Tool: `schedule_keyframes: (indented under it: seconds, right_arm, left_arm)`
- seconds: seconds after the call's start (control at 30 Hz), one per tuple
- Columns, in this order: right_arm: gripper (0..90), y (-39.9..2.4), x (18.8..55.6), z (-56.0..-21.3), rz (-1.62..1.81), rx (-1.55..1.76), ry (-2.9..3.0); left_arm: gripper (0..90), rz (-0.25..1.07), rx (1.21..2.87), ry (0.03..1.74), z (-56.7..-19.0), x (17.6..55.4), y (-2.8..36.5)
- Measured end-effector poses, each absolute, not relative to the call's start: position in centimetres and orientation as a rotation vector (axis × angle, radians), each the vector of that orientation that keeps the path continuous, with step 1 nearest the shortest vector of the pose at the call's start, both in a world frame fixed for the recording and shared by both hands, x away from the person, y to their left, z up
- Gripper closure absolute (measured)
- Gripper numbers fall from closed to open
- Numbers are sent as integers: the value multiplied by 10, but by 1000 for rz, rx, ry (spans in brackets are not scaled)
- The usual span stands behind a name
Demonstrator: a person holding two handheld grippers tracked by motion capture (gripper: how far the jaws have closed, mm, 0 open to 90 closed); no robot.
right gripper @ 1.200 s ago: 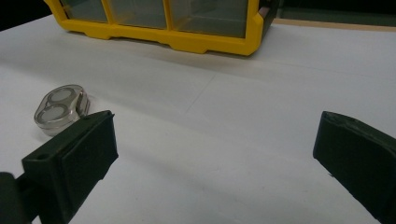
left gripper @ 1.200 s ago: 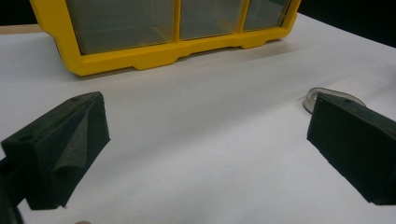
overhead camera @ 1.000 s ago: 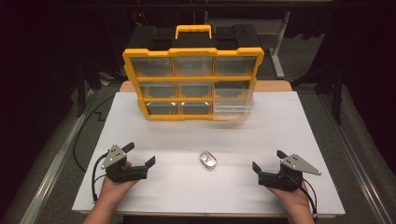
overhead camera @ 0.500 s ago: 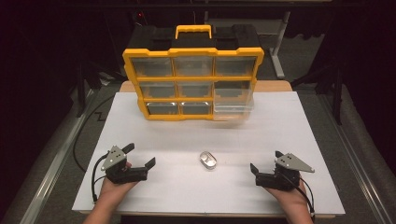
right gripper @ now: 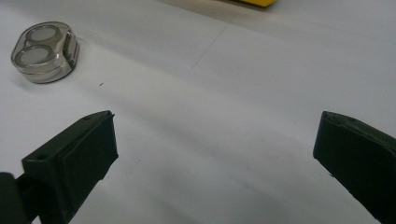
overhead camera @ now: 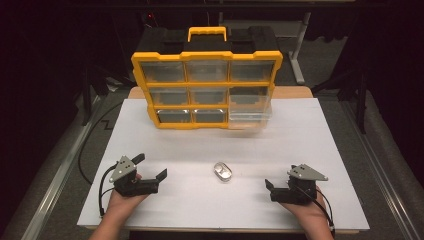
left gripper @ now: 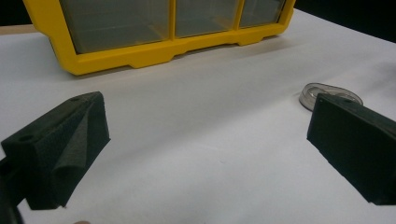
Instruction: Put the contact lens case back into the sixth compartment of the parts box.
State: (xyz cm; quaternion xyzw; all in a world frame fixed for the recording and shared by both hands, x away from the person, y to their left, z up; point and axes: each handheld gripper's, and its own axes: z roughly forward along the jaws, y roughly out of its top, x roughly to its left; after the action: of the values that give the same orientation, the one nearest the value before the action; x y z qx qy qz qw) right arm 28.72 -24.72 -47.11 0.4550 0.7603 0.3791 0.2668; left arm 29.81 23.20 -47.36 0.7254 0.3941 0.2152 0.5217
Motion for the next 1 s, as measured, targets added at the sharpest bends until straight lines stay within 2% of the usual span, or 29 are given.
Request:
schedule_keyframes:
  seconds: [1.0]
  right_arm:
    - [3,-199,286,-475,1049,1108,2187]
  left_arm:
    - [2,527,1736,928,-473,297,233]
